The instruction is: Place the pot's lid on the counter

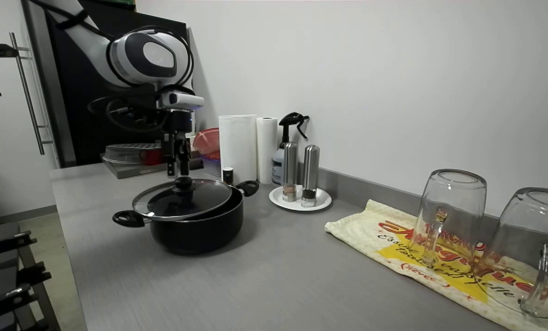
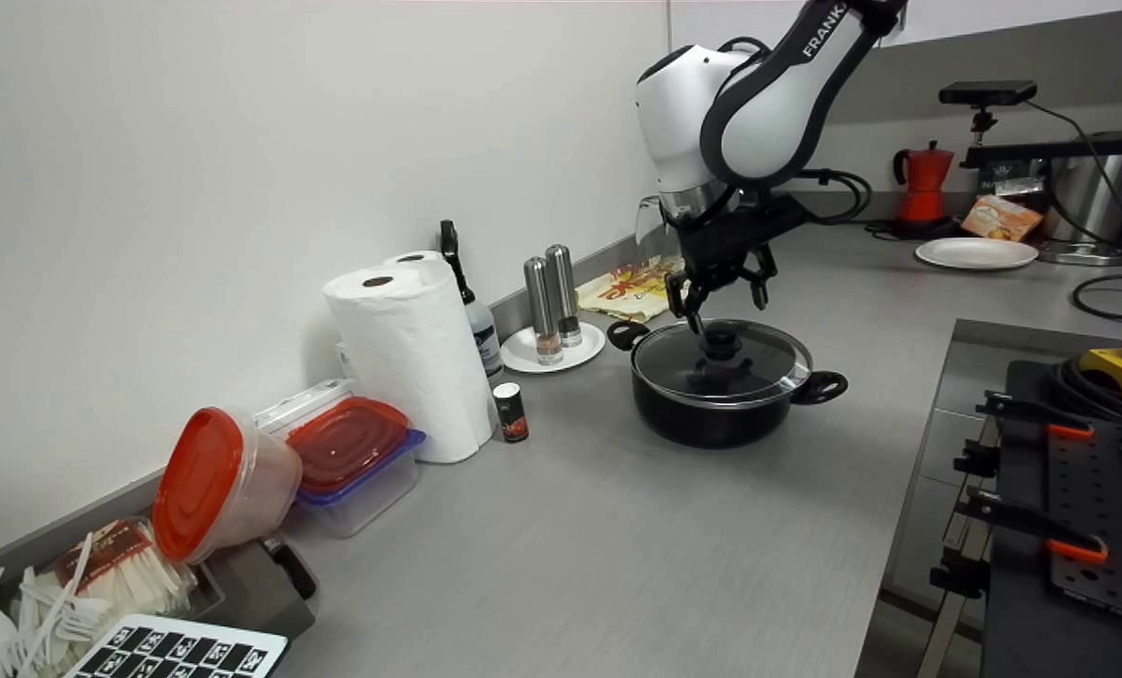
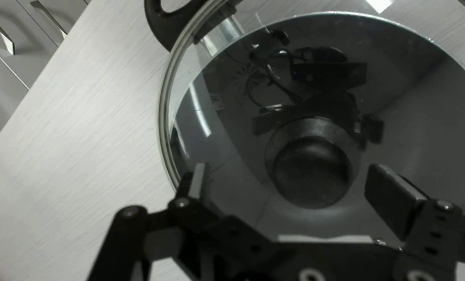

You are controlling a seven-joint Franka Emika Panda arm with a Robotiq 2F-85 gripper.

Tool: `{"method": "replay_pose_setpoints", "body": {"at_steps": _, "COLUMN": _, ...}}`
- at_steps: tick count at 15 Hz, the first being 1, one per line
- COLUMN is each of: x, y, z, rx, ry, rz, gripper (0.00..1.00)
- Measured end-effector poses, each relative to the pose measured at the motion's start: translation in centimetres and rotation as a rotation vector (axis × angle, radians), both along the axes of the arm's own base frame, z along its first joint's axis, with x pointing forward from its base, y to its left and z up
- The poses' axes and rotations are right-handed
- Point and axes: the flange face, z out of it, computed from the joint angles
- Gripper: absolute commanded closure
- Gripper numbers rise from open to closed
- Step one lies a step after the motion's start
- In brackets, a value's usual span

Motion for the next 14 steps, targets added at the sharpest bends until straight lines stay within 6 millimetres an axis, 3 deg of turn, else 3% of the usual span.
{"method": "replay_pose_setpoints", "body": {"at_steps": 7, "x": -0.2, "y": 2.2, "z": -0.8, "rx": 0.009, "ry": 0.01, "rz": 0.034, "gripper": 0.0}}
{"method": "replay_pose_setpoints", "body": {"at_steps": 14, "x": 1.0, "y": 1.4, "z": 0.2, "rx": 0.01, "ry": -0.029, "rz": 0.02, "gripper": 0.0}}
